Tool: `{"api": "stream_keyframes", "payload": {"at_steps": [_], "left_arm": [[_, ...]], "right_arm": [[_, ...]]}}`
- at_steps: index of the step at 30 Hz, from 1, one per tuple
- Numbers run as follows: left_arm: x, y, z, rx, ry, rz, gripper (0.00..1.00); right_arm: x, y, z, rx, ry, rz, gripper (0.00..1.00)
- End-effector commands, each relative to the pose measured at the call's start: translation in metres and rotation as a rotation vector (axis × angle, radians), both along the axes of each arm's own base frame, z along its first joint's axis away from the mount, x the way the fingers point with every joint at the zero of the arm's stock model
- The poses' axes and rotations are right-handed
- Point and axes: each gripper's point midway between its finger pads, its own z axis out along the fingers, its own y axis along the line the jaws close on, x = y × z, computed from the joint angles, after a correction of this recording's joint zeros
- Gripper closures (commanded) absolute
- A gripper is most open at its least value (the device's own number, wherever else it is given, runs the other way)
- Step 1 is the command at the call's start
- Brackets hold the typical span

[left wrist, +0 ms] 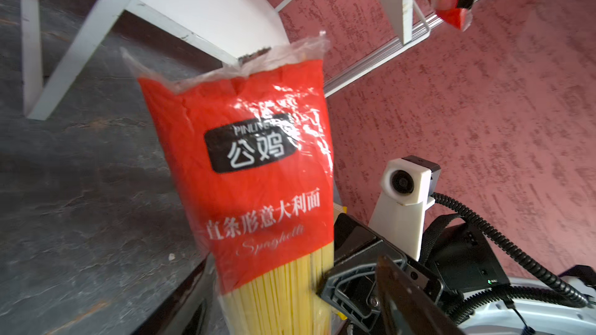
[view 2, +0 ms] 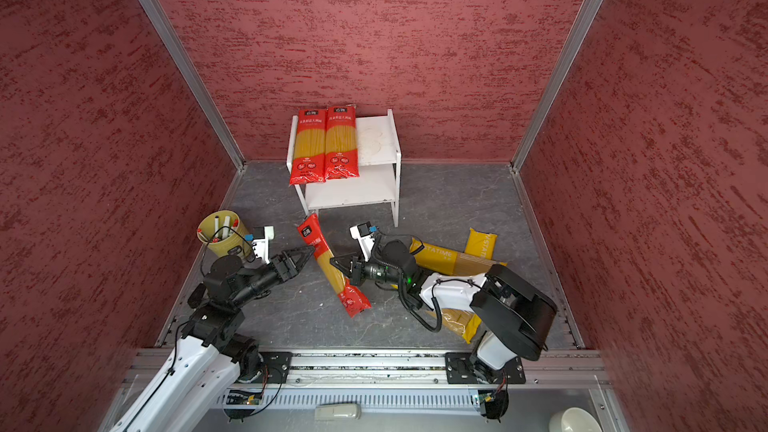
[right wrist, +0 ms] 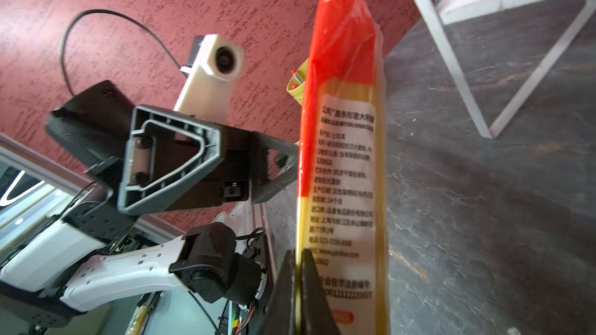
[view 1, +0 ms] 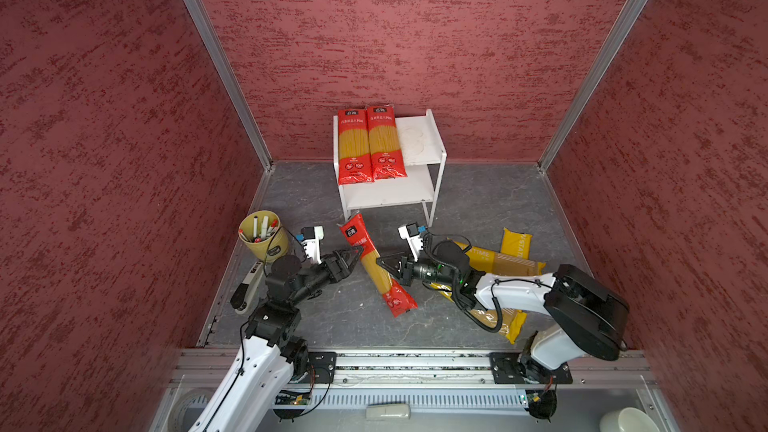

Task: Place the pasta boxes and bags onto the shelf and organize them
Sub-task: 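Lift the red spaghetti bag upright with both grippers near the shelf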

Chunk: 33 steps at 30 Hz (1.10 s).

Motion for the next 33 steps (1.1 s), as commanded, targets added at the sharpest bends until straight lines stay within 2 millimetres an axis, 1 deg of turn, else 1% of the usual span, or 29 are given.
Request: {"api": "stream_keyframes", "payload": {"at_steps": [1,7,12,15,19,21,22,25,27,29,33], "left_arm": [[-0.006,-0.009,0.039,-0.079,-0.146,-0.086,0.21],[-0.007,-0.013,0.055,-0.096,-0.223,-0.113,0.19],[-0.006,-0.012,0.064,-0.086,-0.295,-0.109,0.2],[-0.006,-0.014,0.079,-0.09,-0.363,-0.126,0.2],[-0.007,-0.021,0.102,-0.062,-0.454,-0.182,0.2],[-0.005,-0.022,0.108,-0.037,-0.488,-0.182,0.19],[-0.004,-0.022,0.115,-0.03,-0.526,-0.18,0.19],[0.004,-0.023,0.12,-0.029,-0.568,-0.175,0.18],[0.01,-0.026,0.127,-0.048,-0.593,-0.191,0.19],[0.013,-0.03,0.133,-0.062,-0.606,-0.223,0.21],[0.017,-0.031,0.141,-0.073,-0.624,-0.227,0.3]], "right_arm": [[-0.017,-0.005,0.109,0.218,-0.287,0.054,1.0],[-0.023,-0.005,0.144,0.226,-0.415,0.072,1.0],[-0.024,-0.005,0.173,0.25,-0.486,0.081,1.0],[-0.029,-0.006,0.195,0.29,-0.514,0.114,1.0],[-0.032,-0.012,0.212,0.343,-0.524,0.148,1.0],[-0.034,-0.016,0.217,0.369,-0.519,0.159,1.0],[-0.035,-0.018,0.219,0.377,-0.519,0.162,1.0],[-0.034,-0.021,0.219,0.387,-0.512,0.16,1.0],[-0.03,-0.023,0.217,0.386,-0.507,0.147,1.0],[-0.024,-0.026,0.213,0.38,-0.496,0.126,1.0],[-0.016,-0.032,0.206,0.39,-0.464,0.1,1.0]]}}
